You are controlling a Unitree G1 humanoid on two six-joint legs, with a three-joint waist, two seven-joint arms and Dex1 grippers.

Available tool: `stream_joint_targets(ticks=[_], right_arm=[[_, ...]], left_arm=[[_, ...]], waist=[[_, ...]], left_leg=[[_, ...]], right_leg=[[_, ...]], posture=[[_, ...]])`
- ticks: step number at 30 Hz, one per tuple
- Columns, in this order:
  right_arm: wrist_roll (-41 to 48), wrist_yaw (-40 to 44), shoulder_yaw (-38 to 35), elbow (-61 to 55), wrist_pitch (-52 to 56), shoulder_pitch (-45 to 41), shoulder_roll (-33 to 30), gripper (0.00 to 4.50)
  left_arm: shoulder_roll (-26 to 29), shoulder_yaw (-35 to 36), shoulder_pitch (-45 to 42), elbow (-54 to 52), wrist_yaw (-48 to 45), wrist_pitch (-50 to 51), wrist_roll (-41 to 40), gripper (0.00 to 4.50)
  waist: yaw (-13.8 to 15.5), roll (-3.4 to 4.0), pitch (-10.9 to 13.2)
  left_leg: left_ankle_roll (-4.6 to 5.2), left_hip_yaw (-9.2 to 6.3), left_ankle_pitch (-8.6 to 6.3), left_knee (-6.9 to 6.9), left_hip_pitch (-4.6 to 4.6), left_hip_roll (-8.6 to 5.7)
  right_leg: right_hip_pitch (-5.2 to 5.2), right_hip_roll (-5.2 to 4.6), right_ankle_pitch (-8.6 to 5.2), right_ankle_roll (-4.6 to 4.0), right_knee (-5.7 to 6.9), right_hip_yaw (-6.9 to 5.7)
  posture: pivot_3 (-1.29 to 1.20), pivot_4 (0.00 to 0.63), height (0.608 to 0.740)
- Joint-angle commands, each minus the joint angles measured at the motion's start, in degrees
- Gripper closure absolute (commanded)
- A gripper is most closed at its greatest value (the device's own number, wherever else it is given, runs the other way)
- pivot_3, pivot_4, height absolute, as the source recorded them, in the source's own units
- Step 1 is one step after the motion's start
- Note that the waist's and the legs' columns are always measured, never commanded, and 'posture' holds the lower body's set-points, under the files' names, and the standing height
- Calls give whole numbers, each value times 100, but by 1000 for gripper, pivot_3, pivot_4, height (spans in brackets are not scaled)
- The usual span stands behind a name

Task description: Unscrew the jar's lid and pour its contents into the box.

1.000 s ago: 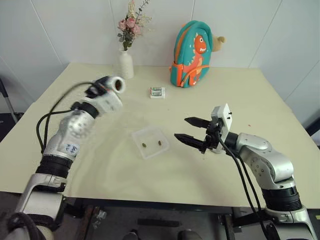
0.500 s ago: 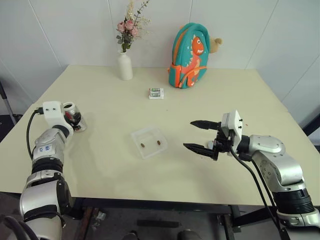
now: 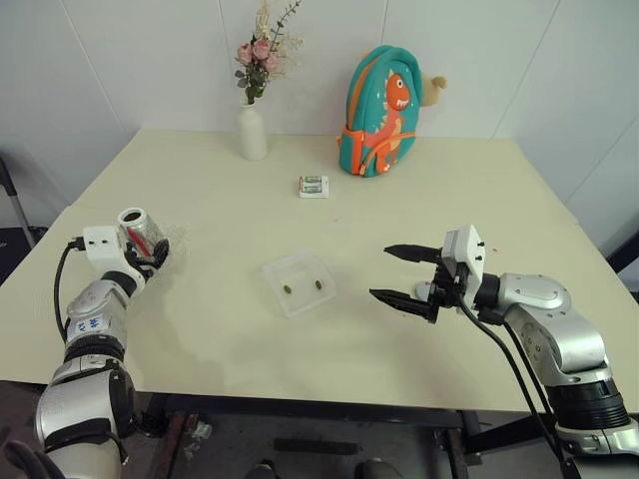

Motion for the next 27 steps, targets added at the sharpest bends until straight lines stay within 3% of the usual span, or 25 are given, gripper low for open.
stream_joint_targets(ticks=[1, 9, 13, 15, 17, 21, 25, 27], right_arm=[[151, -46, -101, -284, 34, 30, 22, 0], [260, -70, -199, -541, 201, 271, -75, 0], [281, 157, -303, -637, 255, 427, -415, 0], [206, 321, -327, -477, 77, 414, -571, 0], [136, 461, -320, -367, -89, 399, -689, 0], [94, 775, -257, -59, -225, 220, -838, 0], [46, 1044, -231, 231, -315, 88, -923, 0], [16, 1050, -283, 252, -368, 85, -955, 0]], left_arm=[[148, -7, 301, -647, -357, 156, -139, 22], [109, 140, 2624, -4101, -378, 1791, -675, 22], [855, 125, 3764, -5720, -1433, 845, -400, 22], [1048, 35, 3892, -6117, -1905, 526, -500, 22], [1262, -53, 3915, -6420, -2532, 621, -843, 22], [1581, -626, 3527, -6752, -3786, 715, -1228, 22], [1506, -960, 3112, -6673, -4017, 851, -1166, 22], [1425, -1023, 2965, -6568, -3950, 798, -1069, 22]], waist=[[-5, 0, 0], [-31, -1, -1], [4, -12, -2], [37, -6, -4], [61, 0, -7], [9, 8, -11], [-18, 7, -11], [-24, 7, -11]], left_leg=[[0, 0, 0, 0, 1, 0], [-3, 3, -2, -17, 6, 5], [-4, 3, -1, -16, 10, 5], [-6, 6, -2, -20, 12, 7], [-2, 9, 10, -36, 15, 7], [7, 40, 18, -48, 26, 7], [17, 59, 14, -56, 22, 8], [23, 61, 9, -63, 22, 10]], right_leg=[[2, 0, 0, 0, 0, 0], [0, -1, -4, -9, 0, 6], [2, -1, -4, -20, -2, 6], [3, -1, -7, -33, -17, 5], [18, -3, -33, -117, -64, 3], [62, -12, 8, -110, -163, 13], [58, -13, 19, -97, -186, 36], [45, -11, 46, -34, -168, 40]], posture=[[0, 150, 740], [0, 150, 740], [0, 150, 740], [0, 150, 740], [0, 150, 740], [0, 150, 740], [0, 150, 740], [0, 150, 740]])
